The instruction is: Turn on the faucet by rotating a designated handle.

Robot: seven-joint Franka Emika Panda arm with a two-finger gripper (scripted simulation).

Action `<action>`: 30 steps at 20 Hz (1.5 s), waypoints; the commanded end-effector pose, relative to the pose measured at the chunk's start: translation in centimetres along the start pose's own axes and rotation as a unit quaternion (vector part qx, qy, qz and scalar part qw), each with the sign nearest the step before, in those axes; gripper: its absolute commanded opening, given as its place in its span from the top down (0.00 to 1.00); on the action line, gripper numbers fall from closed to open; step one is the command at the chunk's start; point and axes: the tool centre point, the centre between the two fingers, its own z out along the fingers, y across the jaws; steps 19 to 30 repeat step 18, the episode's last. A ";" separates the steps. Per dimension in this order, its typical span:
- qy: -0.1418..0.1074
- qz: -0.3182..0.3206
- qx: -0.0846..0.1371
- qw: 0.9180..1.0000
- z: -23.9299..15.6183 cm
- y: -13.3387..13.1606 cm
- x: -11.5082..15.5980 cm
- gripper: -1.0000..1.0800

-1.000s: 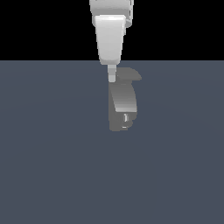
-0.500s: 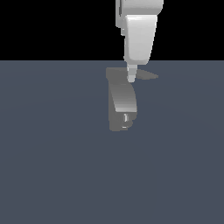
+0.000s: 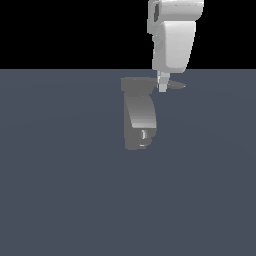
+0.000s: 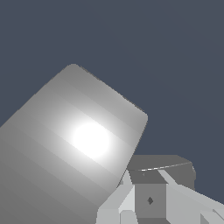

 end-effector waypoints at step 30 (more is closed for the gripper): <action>0.000 0.010 0.003 1.000 0.0 -5.0 6.6 1.00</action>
